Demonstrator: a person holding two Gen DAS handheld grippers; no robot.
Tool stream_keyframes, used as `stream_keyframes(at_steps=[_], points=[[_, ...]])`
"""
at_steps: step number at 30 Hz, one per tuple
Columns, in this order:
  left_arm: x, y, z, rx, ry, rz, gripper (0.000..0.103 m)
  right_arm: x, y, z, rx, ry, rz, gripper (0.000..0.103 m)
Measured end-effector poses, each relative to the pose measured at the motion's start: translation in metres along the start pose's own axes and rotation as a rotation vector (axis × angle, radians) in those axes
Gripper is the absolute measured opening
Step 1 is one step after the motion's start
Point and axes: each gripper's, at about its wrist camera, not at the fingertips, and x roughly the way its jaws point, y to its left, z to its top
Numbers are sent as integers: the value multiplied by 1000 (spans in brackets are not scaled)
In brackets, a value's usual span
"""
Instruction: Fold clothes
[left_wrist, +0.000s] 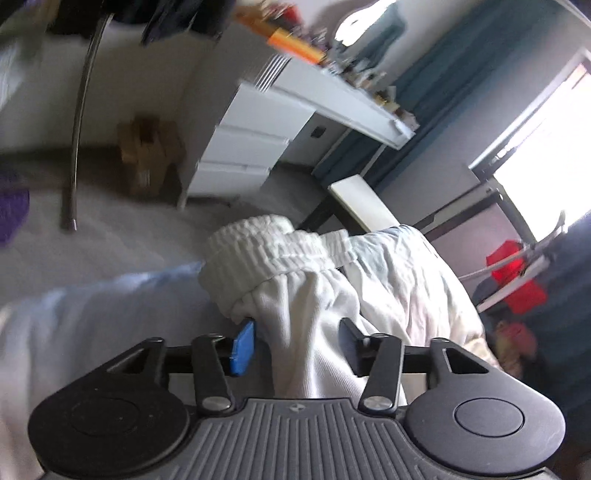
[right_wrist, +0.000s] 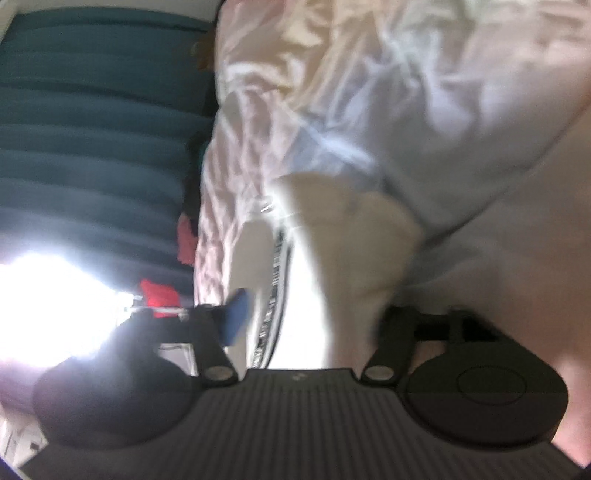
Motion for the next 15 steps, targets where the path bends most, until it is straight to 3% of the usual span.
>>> stream_keyframes(at_steps=[2, 5, 12, 15], points=[[-13, -11, -4, 59, -39, 7, 68, 5, 3, -1, -15, -2, 3, 73], [-27, -23, -11, 114, -80, -1, 71, 9, 1, 0, 0, -12, 15, 73], [-39, -57, -28, 237, -152, -59, 73, -5, 17, 3, -58, -55, 234, 73], [-33, -73, -39, 286, -148, -103, 73, 0, 16, 3, -64, -48, 160, 73]])
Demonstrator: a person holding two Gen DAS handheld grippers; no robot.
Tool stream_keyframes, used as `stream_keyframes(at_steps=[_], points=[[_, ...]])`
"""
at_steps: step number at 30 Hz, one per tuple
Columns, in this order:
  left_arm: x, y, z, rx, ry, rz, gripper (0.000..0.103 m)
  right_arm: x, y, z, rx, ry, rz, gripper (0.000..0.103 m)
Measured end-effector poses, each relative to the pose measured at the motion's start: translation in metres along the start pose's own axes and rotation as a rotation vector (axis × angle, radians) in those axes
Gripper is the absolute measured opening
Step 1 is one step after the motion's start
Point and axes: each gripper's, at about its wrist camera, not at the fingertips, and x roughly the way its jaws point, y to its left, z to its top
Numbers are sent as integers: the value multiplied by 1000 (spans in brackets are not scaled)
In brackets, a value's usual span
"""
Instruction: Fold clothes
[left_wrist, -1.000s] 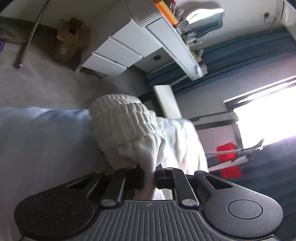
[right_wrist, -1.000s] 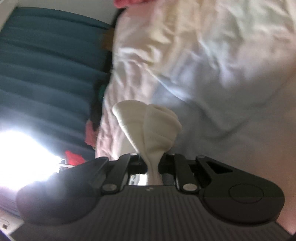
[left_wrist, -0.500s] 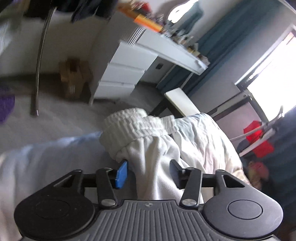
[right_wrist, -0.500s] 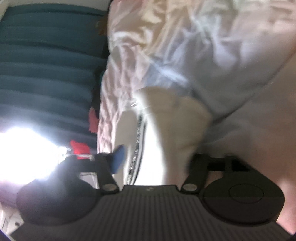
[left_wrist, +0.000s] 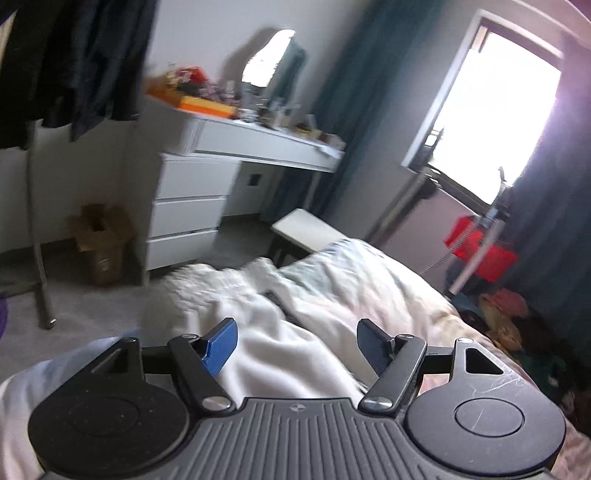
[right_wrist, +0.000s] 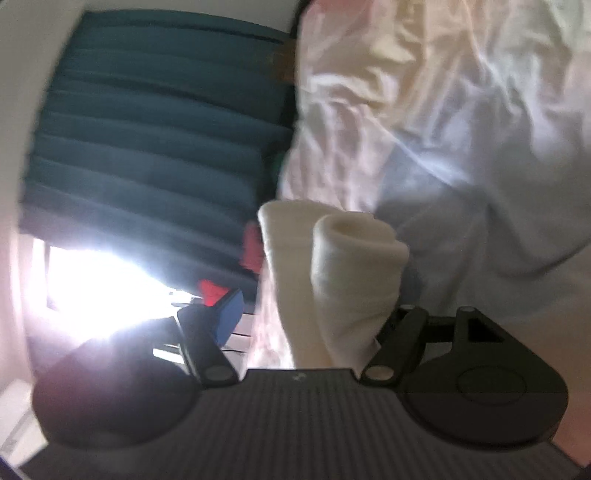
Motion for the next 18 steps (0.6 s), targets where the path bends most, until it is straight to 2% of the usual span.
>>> stream_keyframes(at_steps=[3, 5, 7, 11, 12, 18], points=[[3, -28, -14, 101, 0, -58, 74, 7, -12, 0, 44, 22, -82, 72], [5, -48, -27, 181, 8, -99, 75, 8, -14, 0, 49, 26, -79, 72], [9, -67, -44, 237, 51, -144, 75, 10, -15, 0, 54, 31, -77, 73], [17, -102, -83, 336, 119, -216, 75, 3, -4, 2, 38, 21, 56, 73], [19, -108, -94, 368, 134, -230, 75, 3, -3, 3, 28, 21, 63, 73], [39, -143, -161, 562, 237, -298, 75, 13, -15, -2, 8, 50, -70, 72]])
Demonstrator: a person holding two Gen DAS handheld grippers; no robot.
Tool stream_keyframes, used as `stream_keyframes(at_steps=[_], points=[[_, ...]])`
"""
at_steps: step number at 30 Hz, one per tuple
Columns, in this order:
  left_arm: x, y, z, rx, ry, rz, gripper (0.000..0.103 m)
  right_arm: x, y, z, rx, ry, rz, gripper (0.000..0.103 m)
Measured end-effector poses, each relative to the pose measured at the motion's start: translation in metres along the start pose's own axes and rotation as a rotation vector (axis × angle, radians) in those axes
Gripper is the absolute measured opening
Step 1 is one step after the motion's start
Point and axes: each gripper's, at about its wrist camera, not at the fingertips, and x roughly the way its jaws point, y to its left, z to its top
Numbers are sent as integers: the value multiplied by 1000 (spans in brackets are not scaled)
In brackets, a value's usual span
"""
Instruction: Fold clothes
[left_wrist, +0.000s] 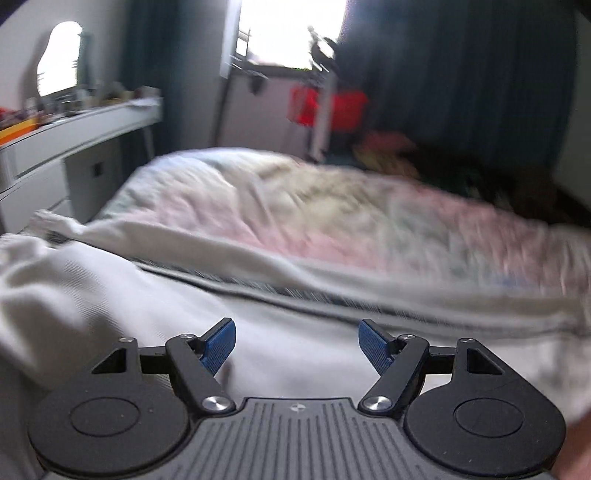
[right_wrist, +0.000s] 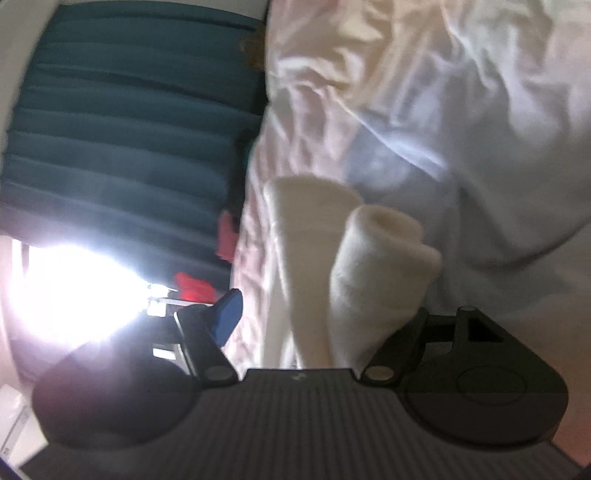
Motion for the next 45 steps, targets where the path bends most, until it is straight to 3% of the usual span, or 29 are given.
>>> stream_keyframes(at_steps=[2, 4, 6, 11, 15, 18, 20, 21, 26, 28, 30, 35, 42, 45], points=[[16, -16, -11, 85, 62, 12, 75, 7, -2, -6, -49, 33, -83, 68], [23, -18, -16, 105, 84, 21, 76, 10, 5, -13, -134, 40, -120, 69], [29, -20, -21, 123, 105, 29, 76, 9, 12, -15, -142, 28, -91, 72], [35, -18, -26, 132, 133, 34, 77, 1, 18, -15, -128, -15, 82, 73], [33, -18, -26, 149, 128, 44, 78, 12, 14, -19, -139, 3, -13, 72], [33, -19, -28, 158, 123, 49, 78, 13, 11, -20, -151, -6, -100, 54], [33, -19, -28, 156, 122, 49, 78, 12, 10, -21, -160, -16, -153, 23], [33, -19, -28, 155, 122, 48, 78, 12, 10, -22, -163, -22, -169, 19], [34, -19, -25, 175, 130, 54, 79, 9, 19, -27, -199, -67, -205, 15], [34, -21, -24, 194, 133, 63, 80, 7, 36, -35, -296, -98, -228, 15], [33, -20, -22, 196, 137, 63, 80, 12, 65, -46, -477, -140, -278, 15], [27, -13, -17, 173, 132, 65, 80, 8, 133, -118, -973, -284, -321, 15], [6, 4, 0, 96, 72, 67, 80, -11, 171, -261, -1397, -353, -130, 15], [-2, 12, 6, 40, 53, 52, 80, -9, 160, -336, -1674, -306, -67, 15]])
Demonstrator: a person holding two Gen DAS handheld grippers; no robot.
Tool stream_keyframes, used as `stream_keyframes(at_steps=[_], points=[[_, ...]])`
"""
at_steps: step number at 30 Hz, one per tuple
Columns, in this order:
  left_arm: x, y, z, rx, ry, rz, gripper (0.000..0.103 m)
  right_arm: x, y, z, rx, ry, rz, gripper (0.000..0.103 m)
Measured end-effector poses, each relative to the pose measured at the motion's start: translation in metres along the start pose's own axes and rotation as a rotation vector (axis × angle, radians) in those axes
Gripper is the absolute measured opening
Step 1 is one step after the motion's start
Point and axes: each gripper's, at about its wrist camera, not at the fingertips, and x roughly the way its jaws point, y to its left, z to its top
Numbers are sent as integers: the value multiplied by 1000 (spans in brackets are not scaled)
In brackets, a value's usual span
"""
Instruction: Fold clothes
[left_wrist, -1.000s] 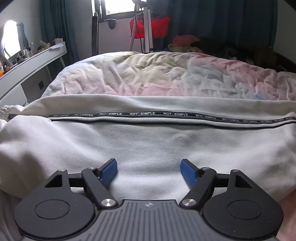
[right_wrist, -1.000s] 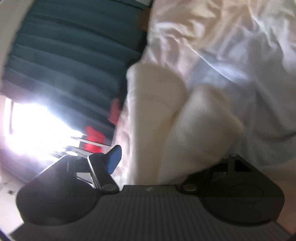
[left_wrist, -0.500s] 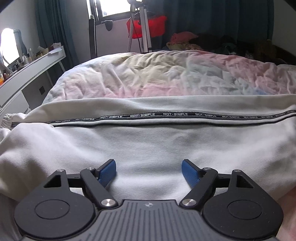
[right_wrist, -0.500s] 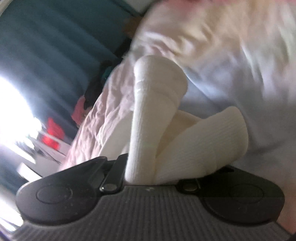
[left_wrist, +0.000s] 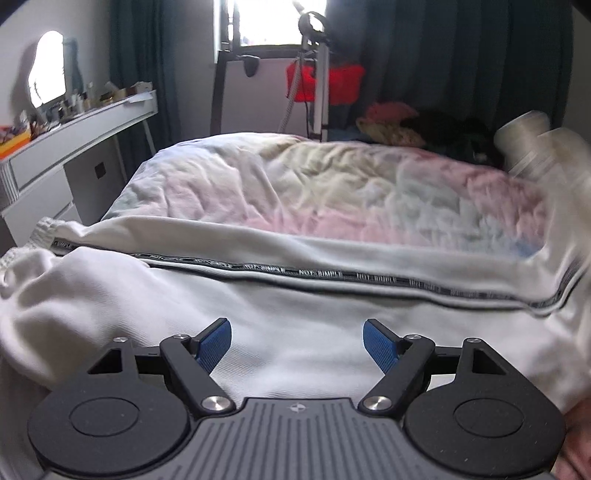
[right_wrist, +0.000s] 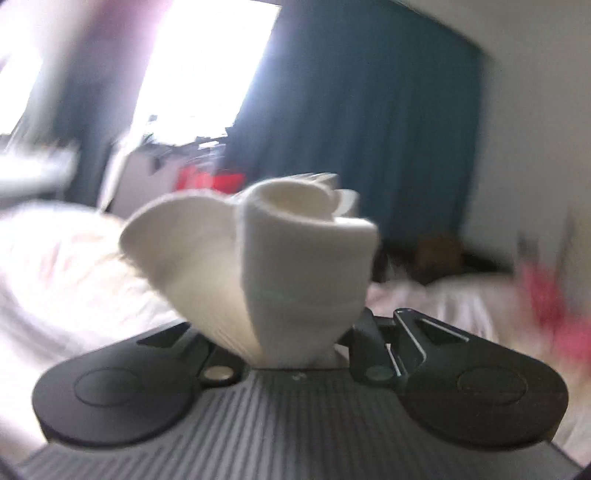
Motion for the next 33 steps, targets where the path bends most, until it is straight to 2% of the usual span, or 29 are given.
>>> stream_keyframes(at_steps=[2, 4, 7, 8, 10, 13, 15, 17, 20, 21, 24, 26, 29, 33], points=[[-3, 3, 2, -17, -4, -8, 80, -8, 46, -8, -157, 4, 91, 15], [-5, 5, 3, -29, -1, -13, 80, -8, 78, -25, -255, 71, 193, 15], [-8, 8, 4, -54, -6, -37, 80, -6, 103, -49, -355, 130, 215, 15], [-9, 9, 4, -64, -13, -49, 80, -5, 105, -50, -360, 141, 212, 15], [-12, 14, 7, -102, -36, -68, 80, -2, 98, -36, -286, 150, 194, 16], [-17, 22, 10, -158, -70, -96, 80, -10, 100, -12, -211, 111, 174, 16], [-19, 30, 12, -206, -76, -118, 80, -5, 106, -3, -174, 98, 199, 16], [-19, 38, 13, -249, -74, -143, 80, -7, 123, -4, -169, 124, 223, 17], [-12, 44, 11, -289, -30, -170, 81, -1, 132, -9, -175, 149, 267, 20], [-8, 45, 10, -302, -15, -184, 81, -3, 130, -9, -169, 149, 286, 23], [-2, 46, 9, -331, 15, -224, 80, -6, 110, -1, -60, 191, 404, 46], [1, 44, 7, -336, 28, -256, 81, -10, 92, 5, 44, 236, 496, 77], [6, 40, 0, -337, 63, -315, 81, -23, 68, 13, 153, 326, 625, 80], [19, 30, -4, -334, 110, -371, 82, -43, 30, 19, 270, 391, 661, 80]])
